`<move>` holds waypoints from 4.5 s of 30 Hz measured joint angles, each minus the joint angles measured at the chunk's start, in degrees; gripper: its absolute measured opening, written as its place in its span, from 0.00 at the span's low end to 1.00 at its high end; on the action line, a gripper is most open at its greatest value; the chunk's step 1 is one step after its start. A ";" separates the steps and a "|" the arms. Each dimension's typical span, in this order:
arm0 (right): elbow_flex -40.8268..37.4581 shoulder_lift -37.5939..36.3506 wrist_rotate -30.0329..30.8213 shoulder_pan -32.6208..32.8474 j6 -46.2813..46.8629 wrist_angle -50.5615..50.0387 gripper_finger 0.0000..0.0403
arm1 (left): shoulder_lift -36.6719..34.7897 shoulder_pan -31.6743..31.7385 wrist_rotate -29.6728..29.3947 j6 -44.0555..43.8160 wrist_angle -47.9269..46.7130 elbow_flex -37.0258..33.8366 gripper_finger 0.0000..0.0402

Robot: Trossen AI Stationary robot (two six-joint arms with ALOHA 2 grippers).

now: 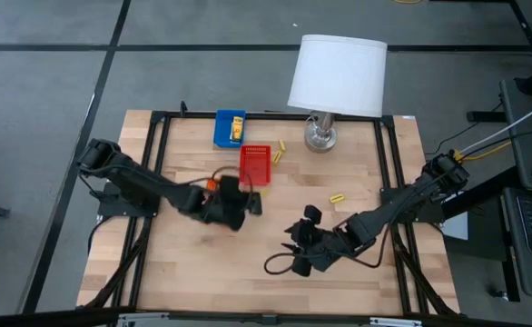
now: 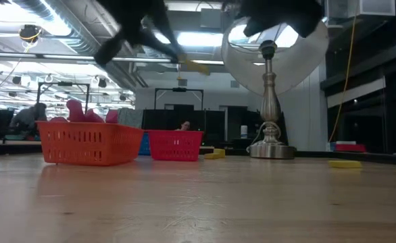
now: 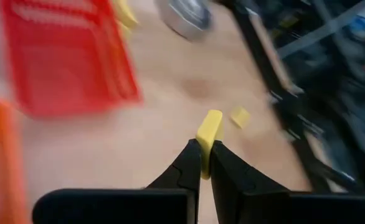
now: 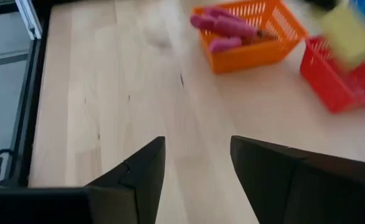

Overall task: Pick & Place School Supplies
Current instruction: Put the yellow eraser into the red bin

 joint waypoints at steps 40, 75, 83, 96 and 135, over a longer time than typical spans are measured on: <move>-6.95 -2.29 -6.96 2.84 22.05 -41.17 0.44 | -21.01 0.69 4.79 59.62 -0.32 0.00 0.28; -25.05 -17.11 -29.42 -30.67 -52.79 -25.84 0.27 | -10.60 -22.15 -14.08 37.34 1.04 0.00 0.30; -28.35 -17.07 -28.38 -31.58 -53.73 -24.53 0.38 | -10.60 -22.15 -14.04 37.38 1.42 0.00 0.30; -28.68 -11.96 -30.79 -34.36 -55.19 -18.37 0.48 | -10.60 -22.20 -13.89 36.05 1.45 0.00 0.29; -2.38 -6.80 -35.30 -37.24 -47.64 -7.15 0.04 | -10.60 -24.25 -17.16 31.66 0.66 0.00 0.29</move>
